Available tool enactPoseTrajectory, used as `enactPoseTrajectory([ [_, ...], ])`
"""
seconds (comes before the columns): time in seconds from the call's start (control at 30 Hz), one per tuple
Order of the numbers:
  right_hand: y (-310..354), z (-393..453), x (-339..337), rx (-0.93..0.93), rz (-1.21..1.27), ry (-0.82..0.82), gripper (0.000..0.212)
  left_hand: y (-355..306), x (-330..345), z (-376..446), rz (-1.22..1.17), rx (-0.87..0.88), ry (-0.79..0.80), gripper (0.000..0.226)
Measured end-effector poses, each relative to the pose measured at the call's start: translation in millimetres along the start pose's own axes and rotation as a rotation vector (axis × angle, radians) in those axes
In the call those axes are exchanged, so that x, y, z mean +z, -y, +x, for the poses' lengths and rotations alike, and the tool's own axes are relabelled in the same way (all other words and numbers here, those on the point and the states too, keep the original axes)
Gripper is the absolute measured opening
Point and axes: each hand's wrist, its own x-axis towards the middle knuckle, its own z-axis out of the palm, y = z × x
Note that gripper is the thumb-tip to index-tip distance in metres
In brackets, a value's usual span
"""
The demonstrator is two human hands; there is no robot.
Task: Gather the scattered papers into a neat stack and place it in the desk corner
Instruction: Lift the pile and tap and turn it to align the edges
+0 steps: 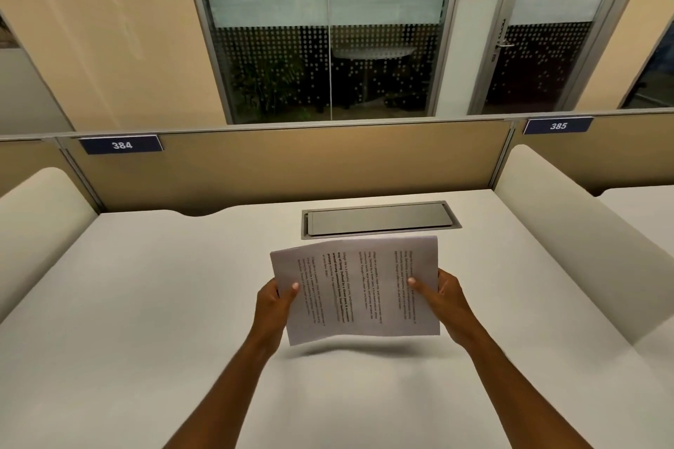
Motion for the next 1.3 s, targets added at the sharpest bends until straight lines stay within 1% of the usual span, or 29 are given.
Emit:
enactPoseTrajectory([
  [0.2, -2.9, -4.7, 20.1, -0.001, 0.025, -0.068, 0.018, 6.6, 17.2, -15.7, 0.038, 0.077, -0.177, 0.019],
  [0.3, -2.0, -6.8, 25.3, -0.008, 0.037, -0.093, 0.02, 7.7, 17.5, -19.2, 0.051, 0.119, -0.227, 0.02],
  [0.4, -15.8, -11.6, 28.9, 0.013, 0.04, -0.117, 0.022, 21.2, 12.5, -23.8, 0.077, 0.123, -0.254, 0.023],
  [0.57, -48.2, -25.6, 35.1, 0.074, 0.039, -0.099, 0.036, 49.9, 7.0, -38.8, 0.147, 0.062, -0.246, 0.03],
  [0.77, -43.9, -18.9, 38.3, 0.08, 0.025, -0.089, 0.04, 55.5, 8.6, -39.6, 0.169, 0.037, -0.23, 0.036],
  [0.9, -41.8, -14.4, 37.6, 0.07, 0.024, -0.101, 0.04, 50.4, 7.3, -33.6, 0.162, 0.06, -0.241, 0.036],
  [1.1, -55.5, -20.1, 40.5, 0.096, 0.047, -0.081, 0.036, 57.8, 2.6, -34.4, 0.153, 0.014, -0.218, 0.035],
  [1.23, -50.4, -12.7, 39.7, 0.104, 0.021, -0.072, 0.039, 47.0, 2.0, -26.8, 0.172, 0.016, -0.163, 0.032],
  [1.3, -44.0, -7.2, 37.3, 0.1, 0.013, -0.064, 0.036, 37.0, -0.4, -18.8, 0.196, 0.041, -0.122, 0.028],
])
